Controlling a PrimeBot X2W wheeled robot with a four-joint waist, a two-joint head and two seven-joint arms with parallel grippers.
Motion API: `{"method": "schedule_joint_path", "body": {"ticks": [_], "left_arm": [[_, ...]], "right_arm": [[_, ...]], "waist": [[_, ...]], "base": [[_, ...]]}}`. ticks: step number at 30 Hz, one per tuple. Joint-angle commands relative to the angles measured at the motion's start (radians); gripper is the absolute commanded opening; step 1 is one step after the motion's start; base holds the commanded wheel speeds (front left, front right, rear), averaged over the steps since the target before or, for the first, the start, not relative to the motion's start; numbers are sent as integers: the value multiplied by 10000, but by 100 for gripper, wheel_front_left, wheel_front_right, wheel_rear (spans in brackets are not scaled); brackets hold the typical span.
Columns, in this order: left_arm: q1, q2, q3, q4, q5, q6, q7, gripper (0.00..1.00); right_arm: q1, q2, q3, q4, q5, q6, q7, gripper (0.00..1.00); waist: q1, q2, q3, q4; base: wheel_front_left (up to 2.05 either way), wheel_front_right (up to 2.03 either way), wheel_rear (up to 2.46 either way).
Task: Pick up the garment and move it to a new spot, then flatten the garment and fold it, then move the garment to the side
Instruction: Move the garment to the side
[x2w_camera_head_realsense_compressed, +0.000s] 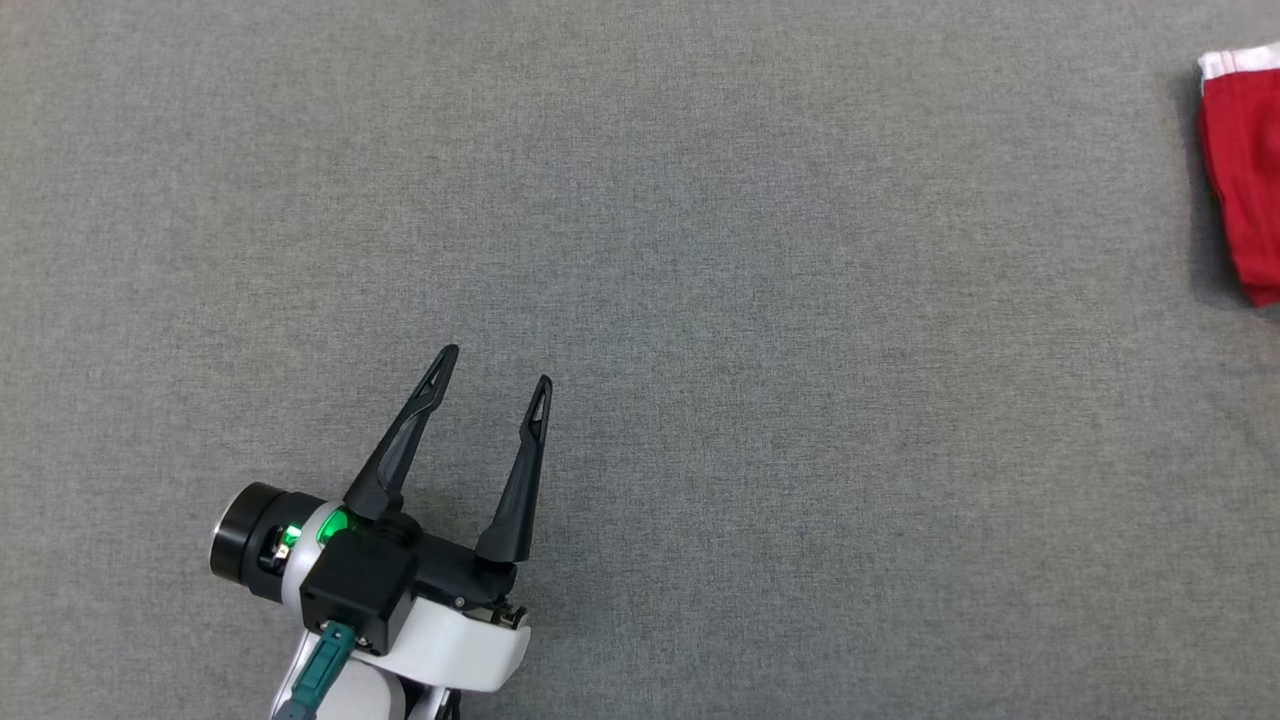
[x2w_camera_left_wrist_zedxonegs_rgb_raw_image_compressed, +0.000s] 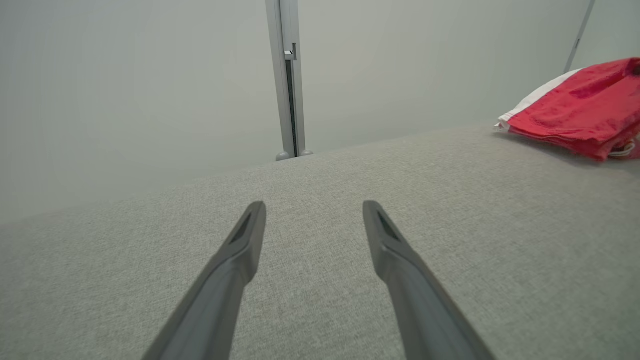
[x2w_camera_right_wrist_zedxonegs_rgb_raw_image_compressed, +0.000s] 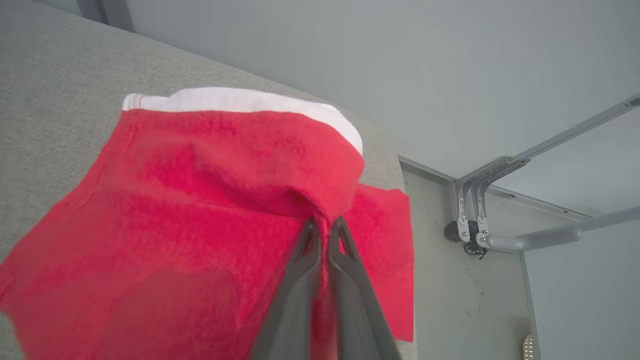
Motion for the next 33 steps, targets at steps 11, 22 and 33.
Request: {"method": "schedule_joint_path", "body": {"ticks": [11, 22, 33], "left_arm": [[-255, 168, -27, -101, 101, -91, -14, 100], [-293, 291, -107, -116, 121, -70, -14, 100], [-200, 222, -144, -36, -25, 13, -14, 100]], "right_arm": [[-109, -259, -207, 961, -1648, -11, -493, 0], [-705, 367, -985, 2383, -3891, -17, -1445, 100], [-972, 1998, -2736, 3388, -6453, -17, -2822, 100]], "waist": [[0, 0, 248, 119], [0, 0, 350, 240], [0, 0, 57, 199]], "base": [[0, 0, 0], [0, 0, 0], [0, 0, 0]]}}
